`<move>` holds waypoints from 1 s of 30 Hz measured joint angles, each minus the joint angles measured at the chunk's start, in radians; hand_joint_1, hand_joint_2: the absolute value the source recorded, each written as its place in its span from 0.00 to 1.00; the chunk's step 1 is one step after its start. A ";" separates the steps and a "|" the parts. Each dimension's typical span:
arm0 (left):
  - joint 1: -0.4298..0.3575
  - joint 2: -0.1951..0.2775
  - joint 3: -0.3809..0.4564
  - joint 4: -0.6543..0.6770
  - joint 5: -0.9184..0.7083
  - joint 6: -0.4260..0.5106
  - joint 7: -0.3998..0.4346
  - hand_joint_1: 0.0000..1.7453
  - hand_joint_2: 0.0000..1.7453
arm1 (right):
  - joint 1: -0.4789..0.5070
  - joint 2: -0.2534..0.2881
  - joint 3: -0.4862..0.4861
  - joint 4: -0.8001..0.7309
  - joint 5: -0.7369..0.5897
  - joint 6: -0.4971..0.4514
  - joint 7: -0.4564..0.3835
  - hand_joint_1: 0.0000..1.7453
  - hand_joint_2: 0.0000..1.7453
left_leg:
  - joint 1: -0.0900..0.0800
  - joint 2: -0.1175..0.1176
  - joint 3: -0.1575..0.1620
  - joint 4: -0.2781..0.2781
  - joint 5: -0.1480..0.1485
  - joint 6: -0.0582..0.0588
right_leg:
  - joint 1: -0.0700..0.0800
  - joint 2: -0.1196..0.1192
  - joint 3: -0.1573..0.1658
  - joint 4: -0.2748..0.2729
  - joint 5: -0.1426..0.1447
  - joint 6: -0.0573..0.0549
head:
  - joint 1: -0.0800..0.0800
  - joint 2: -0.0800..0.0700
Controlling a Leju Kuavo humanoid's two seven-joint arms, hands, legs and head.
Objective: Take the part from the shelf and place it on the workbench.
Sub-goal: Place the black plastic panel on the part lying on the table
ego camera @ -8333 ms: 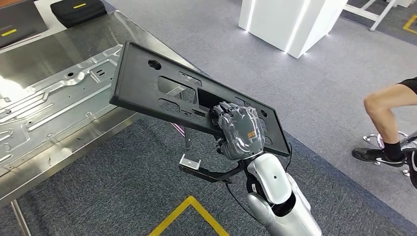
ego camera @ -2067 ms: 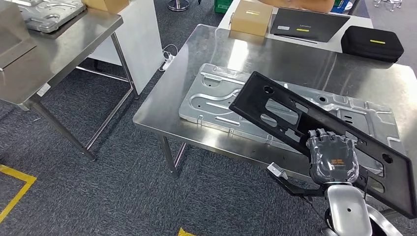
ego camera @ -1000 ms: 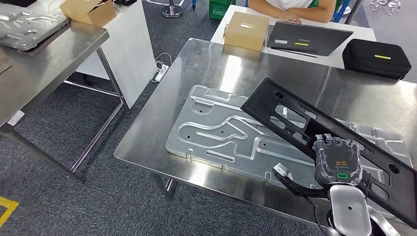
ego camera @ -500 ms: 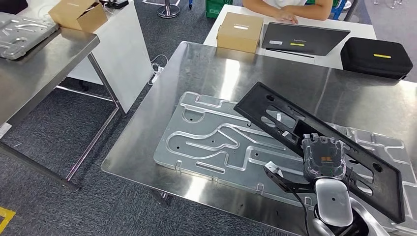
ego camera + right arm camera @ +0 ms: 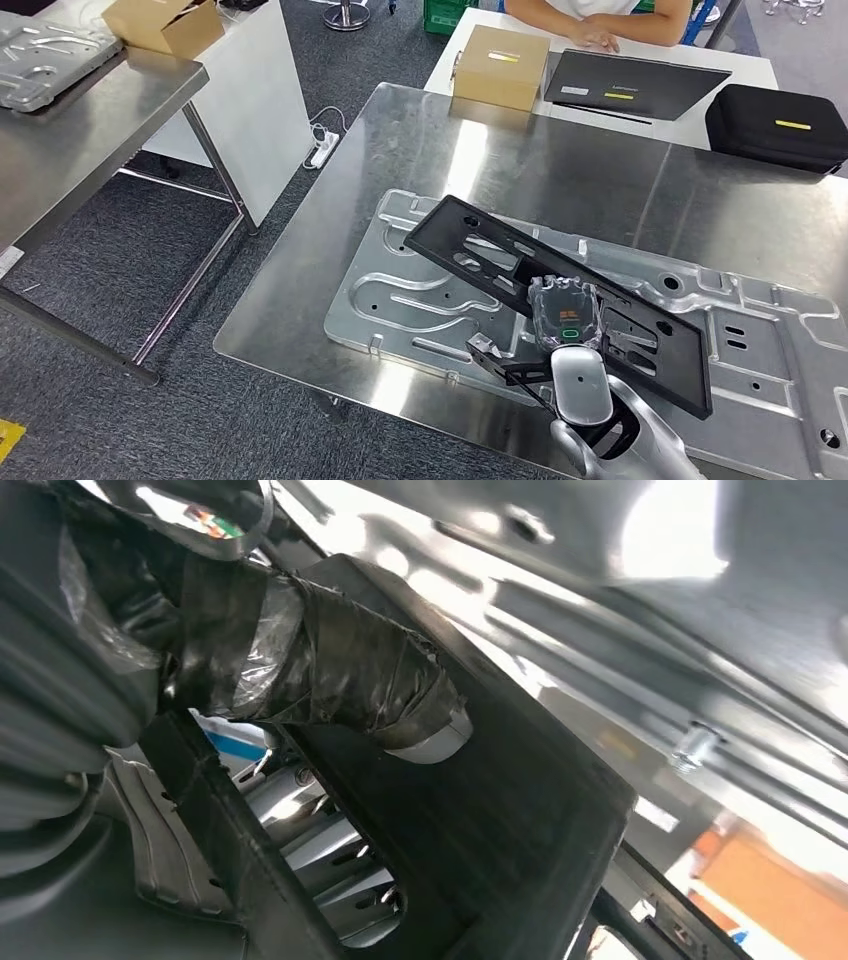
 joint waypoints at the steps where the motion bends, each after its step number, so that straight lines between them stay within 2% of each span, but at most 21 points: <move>1: -0.001 0.000 0.004 0.003 -0.001 0.000 0.000 0.00 1.00 | -0.007 0.006 0.006 0.010 0.000 -0.002 -0.001 0.00 0.00 | 0.000 -0.001 -0.002 0.003 -0.003 -0.005 | 0.003 0.001 0.014 -0.035 0.010 -0.004 | 0.000 0.000; 3: -0.003 0.000 0.008 0.008 -0.003 -0.001 0.003 0.00 1.00 | -0.017 0.017 0.017 0.024 0.000 -0.008 -0.005 0.00 0.00 | -0.001 -0.002 -0.004 0.004 -0.003 -0.016 | 0.010 0.003 0.016 -0.051 0.006 -0.015 | 0.000 0.000; 5: -0.005 0.001 0.013 0.012 -0.005 -0.001 0.006 0.00 1.00 | -0.025 0.028 0.026 0.032 0.000 -0.013 -0.016 0.00 0.00 | 0.001 -0.001 -0.006 0.008 -0.012 -0.027 | 0.006 0.003 0.021 -0.059 0.010 -0.027 | 0.000 0.000; 6: -0.007 0.001 0.016 0.014 -0.008 0.001 0.007 0.00 1.00 | -0.029 0.033 0.031 0.037 0.000 -0.017 -0.025 0.00 0.00 | 0.002 0.001 -0.014 0.030 -0.027 -0.031 | 0.004 0.002 0.025 -0.065 0.012 -0.035 | -0.001 0.000; 8: -0.009 0.002 0.024 0.015 -0.016 0.006 0.013 0.00 0.50 | -0.035 0.044 0.040 0.052 0.001 -0.030 -0.043 0.00 0.00 | 0.004 0.005 -0.060 0.130 -0.081 -0.037 | 0.003 0.000 0.031 -0.071 0.013 -0.045 | -0.001 0.000; 10: -0.010 0.003 0.032 0.015 -0.027 0.013 0.024 0.00 0.00 | -0.035 0.057 0.050 0.072 0.001 -0.043 -0.051 0.00 0.00 | 0.007 0.006 -0.122 0.252 -0.126 -0.042 | 0.004 -0.001 0.032 -0.071 0.012 -0.048 | -0.001 0.000; 11: -0.010 0.003 0.035 0.016 -0.032 0.015 0.031 0.00 0.00 | -0.033 0.064 0.055 0.081 0.001 -0.046 -0.054 0.00 0.00 | 0.008 0.007 -0.137 0.277 -0.126 -0.044 | 0.003 -0.001 0.033 -0.070 0.011 -0.048 | -0.001 0.000; 12: -0.010 0.003 0.040 0.016 -0.034 0.015 0.036 0.00 0.00 | -0.031 0.069 0.058 0.089 0.001 -0.048 -0.057 0.00 0.00 | 0.009 0.007 -0.131 0.262 -0.104 -0.046 | 0.003 -0.001 0.035 -0.070 0.010 -0.047 | -0.001 0.000; 14: -0.011 0.003 0.055 0.016 -0.034 0.010 0.045 0.00 0.00 | -0.030 0.077 0.063 0.099 0.001 -0.048 -0.064 0.00 0.00 | 0.013 0.008 -0.069 0.133 -0.034 -0.048 | 0.000 0.001 0.042 -0.069 0.004 -0.040 | -0.001 0.000; 15: -0.012 0.002 0.062 0.016 -0.033 0.005 0.047 0.00 0.00 | -0.030 0.079 0.065 0.102 0.001 -0.049 -0.068 0.00 0.00 | 0.013 0.008 -0.036 0.067 -0.010 -0.047 | 0.001 0.002 0.044 -0.066 0.001 -0.034 | -0.002 0.000; 16: -0.013 0.002 0.070 0.016 -0.032 0.000 0.049 0.00 0.00 | -0.031 0.082 0.067 0.104 0.001 -0.050 -0.070 0.00 0.00 | 0.012 0.007 -0.013 0.023 0.001 -0.044 | 0.003 0.002 0.045 -0.065 -0.001 -0.028 | -0.001 0.000; 17: -0.015 0.001 0.077 0.016 -0.031 -0.004 0.049 0.00 0.00 | -0.031 0.083 0.069 0.105 0.001 -0.051 -0.072 0.00 0.00 | 0.011 0.006 -0.005 0.006 0.000 -0.041 | 0.005 0.003 0.045 -0.065 -0.002 -0.023 | -0.001 0.000; 20: -0.016 -0.001 0.097 0.016 -0.039 -0.013 0.047 0.00 0.00 | -0.031 0.087 0.075 0.098 0.001 -0.058 -0.073 0.00 0.00 | 0.010 0.006 -0.003 0.000 0.003 -0.022 | 0.005 0.003 0.046 -0.064 -0.005 -0.006 | -0.001 0.000; 22: -0.016 -0.004 0.104 0.016 -0.060 -0.018 0.049 0.00 0.00 | -0.028 0.088 0.078 0.076 0.001 -0.071 -0.080 0.00 0.00 | 0.012 0.008 -0.001 -0.004 0.009 -0.009 | 0.003 0.002 0.023 -0.006 -0.048 0.001 | -0.001 0.000; 24: -0.016 -0.005 0.106 0.016 -0.084 -0.022 0.055 0.00 0.00 | -0.021 0.089 0.079 0.042 0.001 -0.082 -0.090 0.00 0.00 | 0.010 0.011 -0.003 -0.004 0.011 -0.003 | 0.003 0.001 -0.033 0.122 -0.120 0.004 | -0.001 0.000; 25: -0.016 -0.005 0.107 0.016 -0.092 -0.022 0.059 0.00 0.00 | -0.014 0.090 0.079 0.022 0.001 -0.083 -0.095 0.00 0.00 | 0.008 0.011 -0.004 -0.004 0.012 -0.002 | 0.003 0.001 -0.059 0.181 -0.144 0.004 | -0.001 0.000; 26: -0.016 -0.005 0.109 0.016 -0.098 -0.022 0.062 0.00 0.00 | -0.005 0.092 0.078 -0.001 0.001 -0.083 -0.104 0.00 0.00 | 0.005 0.011 -0.005 -0.003 0.012 -0.002 | 0.003 0.001 -0.072 0.212 -0.149 0.003 | -0.001 0.000; 27: -0.016 -0.005 0.111 0.016 -0.102 -0.021 0.064 0.00 0.00 | 0.005 0.096 0.075 -0.024 0.001 -0.082 -0.117 0.00 0.00 | 0.003 0.010 -0.005 -0.003 0.012 -0.001 | 0.004 0.001 -0.067 0.205 -0.135 -0.001 | -0.001 0.000; 28: -0.016 -0.006 0.113 0.016 -0.105 -0.020 0.066 0.00 0.00 | 0.014 0.100 0.069 -0.050 0.001 -0.082 -0.133 0.00 0.00 | 0.000 0.009 -0.005 -0.002 0.013 -0.001 | 0.007 0.001 -0.041 0.158 -0.104 -0.007 | -0.001 0.000; 30: -0.016 -0.008 0.116 0.015 -0.109 -0.017 0.069 0.00 0.00 | 0.029 0.111 0.052 -0.102 0.001 -0.082 -0.166 0.00 0.00 | -0.005 0.008 -0.006 -0.001 0.014 -0.002 | 0.017 0.000 0.031 0.017 -0.042 -0.028 | -0.002 0.000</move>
